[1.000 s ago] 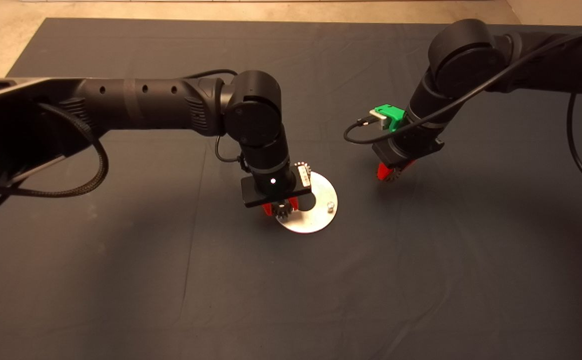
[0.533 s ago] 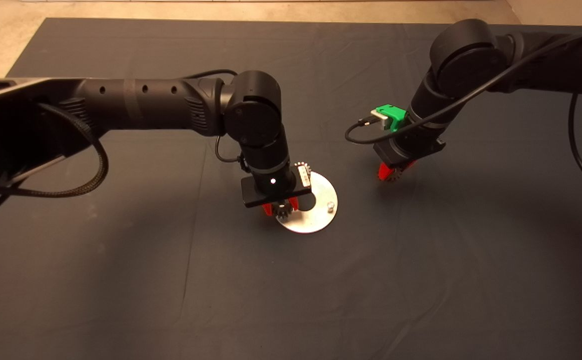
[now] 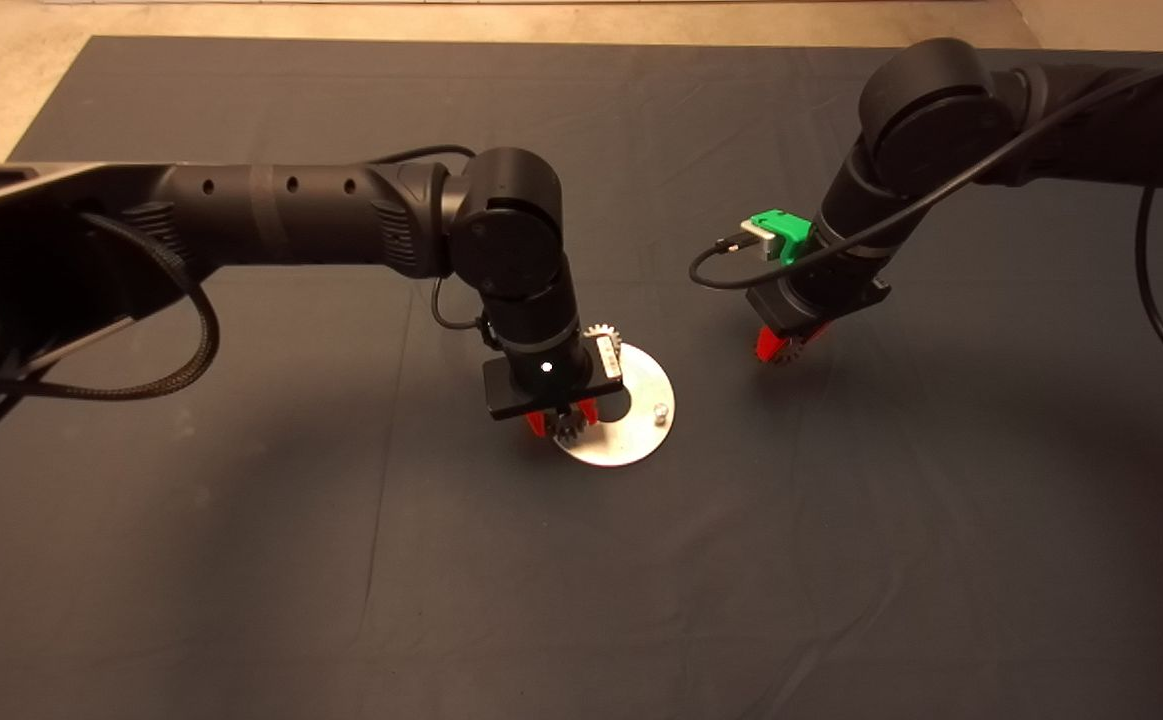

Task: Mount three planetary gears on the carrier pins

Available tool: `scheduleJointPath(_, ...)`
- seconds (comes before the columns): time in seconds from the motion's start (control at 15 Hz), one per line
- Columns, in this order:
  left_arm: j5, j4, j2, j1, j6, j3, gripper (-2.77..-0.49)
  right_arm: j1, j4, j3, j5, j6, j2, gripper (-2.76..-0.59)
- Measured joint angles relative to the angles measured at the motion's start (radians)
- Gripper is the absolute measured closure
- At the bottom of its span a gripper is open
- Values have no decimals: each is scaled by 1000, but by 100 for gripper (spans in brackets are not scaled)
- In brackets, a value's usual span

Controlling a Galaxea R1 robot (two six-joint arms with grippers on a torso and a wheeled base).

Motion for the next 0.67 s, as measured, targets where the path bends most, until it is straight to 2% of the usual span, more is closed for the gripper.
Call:
scheduleJointPath(0.33, 0, 0, 0, 0, 4, 0, -83, 0, 0, 0, 0, 0, 0, -97)
scheduleJointPath(0.53, -2, 0, -1, 0, 46, 0, -83, 0, 0, 0, 0, 0, 0, -97)
scheduleJointPath(0.67, -8, 0, -3, 0, 58, -3, -83, 0, 0, 0, 0, 0, 0, -97)
